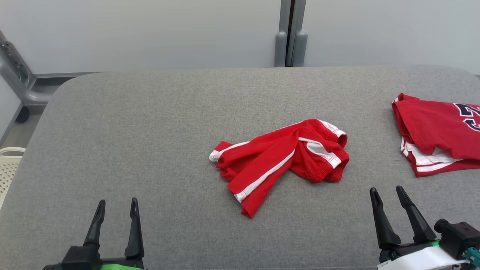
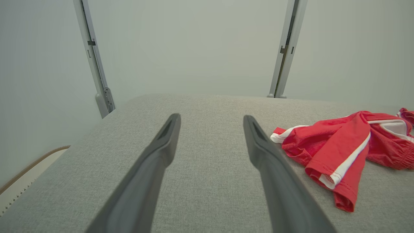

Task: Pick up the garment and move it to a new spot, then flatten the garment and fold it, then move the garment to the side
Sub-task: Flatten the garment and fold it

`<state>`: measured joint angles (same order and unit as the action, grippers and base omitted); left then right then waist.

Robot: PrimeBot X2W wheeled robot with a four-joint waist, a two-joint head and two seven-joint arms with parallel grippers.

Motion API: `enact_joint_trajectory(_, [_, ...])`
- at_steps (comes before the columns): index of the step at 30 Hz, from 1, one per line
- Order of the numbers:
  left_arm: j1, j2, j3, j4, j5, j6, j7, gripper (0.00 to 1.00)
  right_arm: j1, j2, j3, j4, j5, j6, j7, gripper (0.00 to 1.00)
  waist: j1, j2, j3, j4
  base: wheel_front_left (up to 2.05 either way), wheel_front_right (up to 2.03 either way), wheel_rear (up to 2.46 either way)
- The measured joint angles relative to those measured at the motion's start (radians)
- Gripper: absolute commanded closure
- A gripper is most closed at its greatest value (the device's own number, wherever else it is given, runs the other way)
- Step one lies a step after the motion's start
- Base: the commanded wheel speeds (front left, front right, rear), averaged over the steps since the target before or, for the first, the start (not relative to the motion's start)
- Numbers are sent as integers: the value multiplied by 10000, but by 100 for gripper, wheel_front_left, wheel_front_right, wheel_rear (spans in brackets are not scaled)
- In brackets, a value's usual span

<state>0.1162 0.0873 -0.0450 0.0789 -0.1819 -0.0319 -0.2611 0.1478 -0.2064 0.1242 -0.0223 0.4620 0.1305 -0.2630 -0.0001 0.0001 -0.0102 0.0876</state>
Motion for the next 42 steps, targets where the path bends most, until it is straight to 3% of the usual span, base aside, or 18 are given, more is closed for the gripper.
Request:
enact_joint_trajectory(7, [287, 90, -92, -69, 113, -50, 0, 0, 286, 322, -161, -63, -474, 0, 0, 0, 0, 0, -165, 52, 0, 0, 0])
enact_joint_trajectory(25, [132, 263, -464, 92, 48, -326, 142, 0, 211, 372, -52, -90, -640, 0, 0, 0, 1, 0, -38, 9, 0, 0, 0])
enact_joint_trajectory(33, [-126, 196, -2054, 65, -1034, -907, 2174, 0, -151, 79, 313, 343, -265, 0, 0, 0, 0, 0, 272, -110, 0, 0, 0])
enact_joint_trajectory(42, [-1254, 495, -3848, -115, -2752, -970, 3881, 0, -1650, -709, 1496, 1409, 1473, 0, 0, 0, 0, 0, 1105, -337, 0, 0, 0])
